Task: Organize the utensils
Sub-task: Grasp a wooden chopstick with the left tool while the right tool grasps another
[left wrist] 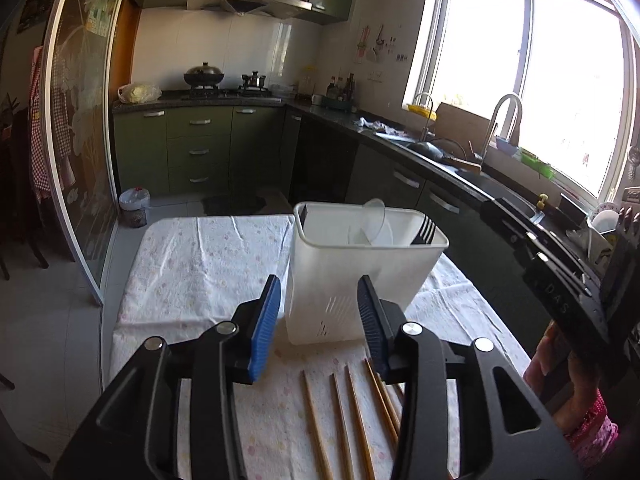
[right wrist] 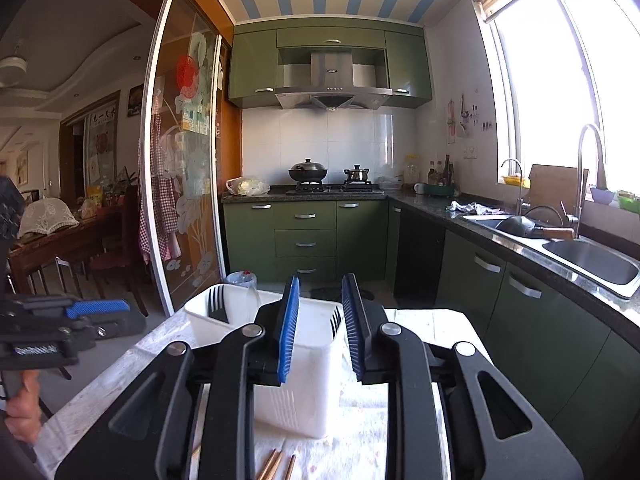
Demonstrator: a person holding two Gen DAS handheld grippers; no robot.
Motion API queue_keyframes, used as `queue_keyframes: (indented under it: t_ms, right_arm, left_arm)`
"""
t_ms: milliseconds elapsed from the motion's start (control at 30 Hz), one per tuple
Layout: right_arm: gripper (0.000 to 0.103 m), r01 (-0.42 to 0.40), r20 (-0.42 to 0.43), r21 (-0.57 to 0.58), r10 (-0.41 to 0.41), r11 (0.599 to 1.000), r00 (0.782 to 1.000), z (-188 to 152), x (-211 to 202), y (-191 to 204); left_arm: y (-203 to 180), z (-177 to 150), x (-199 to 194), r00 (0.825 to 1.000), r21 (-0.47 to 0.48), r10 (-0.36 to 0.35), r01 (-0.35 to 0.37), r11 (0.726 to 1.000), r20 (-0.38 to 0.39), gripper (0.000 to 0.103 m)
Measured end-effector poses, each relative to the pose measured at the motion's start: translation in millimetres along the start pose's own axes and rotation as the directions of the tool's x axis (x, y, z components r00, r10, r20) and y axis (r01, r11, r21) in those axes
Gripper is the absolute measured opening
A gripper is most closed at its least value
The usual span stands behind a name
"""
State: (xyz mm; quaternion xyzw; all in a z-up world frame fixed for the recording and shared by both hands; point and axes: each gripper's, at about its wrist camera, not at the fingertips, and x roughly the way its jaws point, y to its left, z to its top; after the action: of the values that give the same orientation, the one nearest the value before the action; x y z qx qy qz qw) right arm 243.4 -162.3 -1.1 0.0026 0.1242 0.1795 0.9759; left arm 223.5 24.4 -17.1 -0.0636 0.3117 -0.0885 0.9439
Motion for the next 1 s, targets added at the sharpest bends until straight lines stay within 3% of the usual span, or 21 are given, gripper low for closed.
queue_keyframes:
  t_ms: [100,167,233,367,467,733,833,1000]
  right_arm:
    - [0.032,-0.014,-0.04,0.033,0.016,0.999,0.999,-8.5,-30.1,-8.0]
    - [0.033,-0.037,-0.089,0.054,0.041,0.998,0.995,-15.7,-43.4,-13.5]
    - [0.033,-0.063,-0.162,0.083,0.076,0.995,0.984,-24.6,-50.0,-20.6]
    - [0.033,-0.103,-0.274,0.139,0.138,0.985,0.952,-42.4,-55.2,-31.0]
    - [0.038,-0.099,-0.305,0.151,0.142,0.984,0.942,-51.3,-60.1,-35.2]
    - [0.039,-0.104,-0.329,0.175,0.158,0.979,0.931,-57.0,-67.0,-46.8]
    - [0.043,-0.104,-0.346,0.178,0.161,0.979,0.924,-56.6,-63.8,-46.7]
    - [0.045,-0.112,-0.4,0.169,0.172,0.979,0.9,-57.0,-51.4,-41.1]
  left_arm:
    - [-3.9,-22.2,20.4,0.983,0.001,0.02,-0.021,1.0,-0.182,0.047]
    - [-6.8,-38.6,38.7,0.947,0.021,0.038,-0.033,0.999,-0.319,0.047]
    - [-7.1,-52.4,55.8,0.899,0.03,0.058,-0.049,0.998,-0.434,0.047]
    - [-13.8,-70.2,82.3,0.82,-0.009,0.017,-0.027,1.0,-0.572,0.044]
    - [-23.6,-74.2,96.0,0.786,0.004,0.019,-0.02,1.0,-0.619,0.023]
    - [-37.6,-75.2,110.3,0.755,0.064,0.082,-0.053,0.997,-0.65,0.022]
    - [-41.3,-75.7,115.1,0.739,0.086,0.105,-0.064,0.994,-0.666,0.016]
    - [-42.2,-75.8,121.0,0.727,0.103,0.136,-0.089,0.991,-0.673,0.008]
